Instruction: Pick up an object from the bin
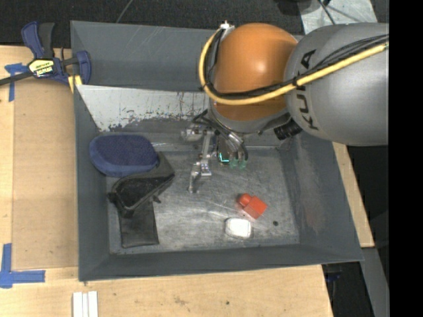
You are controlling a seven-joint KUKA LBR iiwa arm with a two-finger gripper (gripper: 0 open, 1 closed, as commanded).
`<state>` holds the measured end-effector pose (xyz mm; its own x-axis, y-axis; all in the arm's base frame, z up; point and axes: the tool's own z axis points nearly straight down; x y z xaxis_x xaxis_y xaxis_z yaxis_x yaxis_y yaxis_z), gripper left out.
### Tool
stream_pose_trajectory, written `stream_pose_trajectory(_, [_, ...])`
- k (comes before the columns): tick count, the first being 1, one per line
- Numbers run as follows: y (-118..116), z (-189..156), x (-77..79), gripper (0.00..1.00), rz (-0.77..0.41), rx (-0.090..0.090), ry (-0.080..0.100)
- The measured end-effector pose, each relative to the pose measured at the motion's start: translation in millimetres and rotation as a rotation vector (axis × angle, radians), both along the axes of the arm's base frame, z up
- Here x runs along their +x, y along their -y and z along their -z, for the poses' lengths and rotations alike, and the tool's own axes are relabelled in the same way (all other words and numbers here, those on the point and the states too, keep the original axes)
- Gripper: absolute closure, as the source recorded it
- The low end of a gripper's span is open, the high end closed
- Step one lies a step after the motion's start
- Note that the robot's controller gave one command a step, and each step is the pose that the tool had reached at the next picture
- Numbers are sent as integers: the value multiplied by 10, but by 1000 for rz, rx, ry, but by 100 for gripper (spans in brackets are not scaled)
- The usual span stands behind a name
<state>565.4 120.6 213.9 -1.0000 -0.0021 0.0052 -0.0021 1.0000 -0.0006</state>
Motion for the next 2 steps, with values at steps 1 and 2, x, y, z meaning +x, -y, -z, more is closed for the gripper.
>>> stream_pose_trajectory(1, [-225,1091,-187,0,-128,3,14])
stream_pose_trajectory(2, [-213,1109,-181,100,-125,2,15])
